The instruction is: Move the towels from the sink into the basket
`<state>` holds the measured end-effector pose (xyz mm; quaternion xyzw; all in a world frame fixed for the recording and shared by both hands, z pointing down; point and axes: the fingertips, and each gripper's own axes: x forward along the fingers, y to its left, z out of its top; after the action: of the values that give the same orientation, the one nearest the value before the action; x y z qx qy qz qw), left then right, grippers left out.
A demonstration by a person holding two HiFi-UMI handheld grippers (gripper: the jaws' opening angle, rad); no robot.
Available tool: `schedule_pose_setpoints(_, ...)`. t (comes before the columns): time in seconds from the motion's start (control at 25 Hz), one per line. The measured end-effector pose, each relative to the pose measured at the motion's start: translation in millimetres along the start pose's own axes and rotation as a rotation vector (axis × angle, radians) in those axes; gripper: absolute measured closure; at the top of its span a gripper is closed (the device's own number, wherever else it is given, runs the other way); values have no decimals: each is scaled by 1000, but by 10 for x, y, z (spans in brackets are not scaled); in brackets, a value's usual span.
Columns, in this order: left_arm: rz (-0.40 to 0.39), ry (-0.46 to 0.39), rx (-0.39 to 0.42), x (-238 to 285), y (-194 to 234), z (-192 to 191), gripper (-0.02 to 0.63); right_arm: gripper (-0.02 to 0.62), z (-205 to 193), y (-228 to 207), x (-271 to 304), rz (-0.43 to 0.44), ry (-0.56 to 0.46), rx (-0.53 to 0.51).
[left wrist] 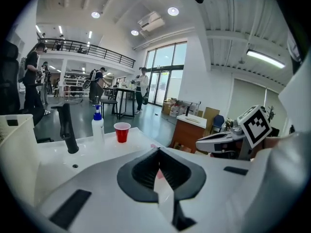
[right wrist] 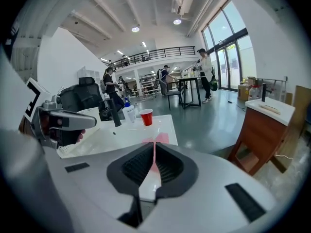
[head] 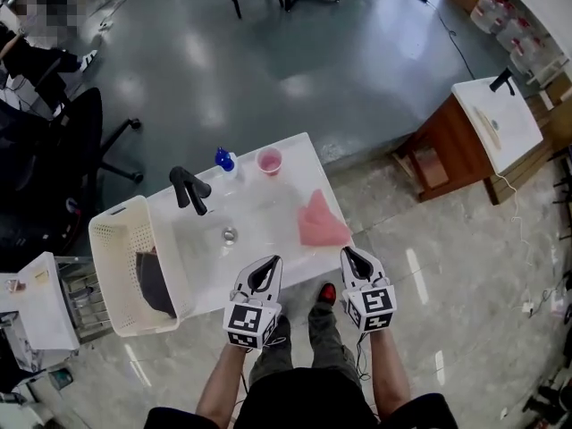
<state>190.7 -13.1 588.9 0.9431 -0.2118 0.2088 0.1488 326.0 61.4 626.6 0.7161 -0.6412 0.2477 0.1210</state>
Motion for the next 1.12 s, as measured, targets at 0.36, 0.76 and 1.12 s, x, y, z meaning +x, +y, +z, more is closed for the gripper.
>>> schedule_pose_setpoints(0.36,14,69,-43,213,34,-352,598,557,-288,-123,266,31,43,-8)
schedule_pose_setpoints(0.76,13,100,-47,332,19,-443,598,356,-489,-266,406,36,74,33)
schedule_pose_setpoints(1.12,22,129,-61,395,59,-562,598,339,-660,-345,592,30,126,42)
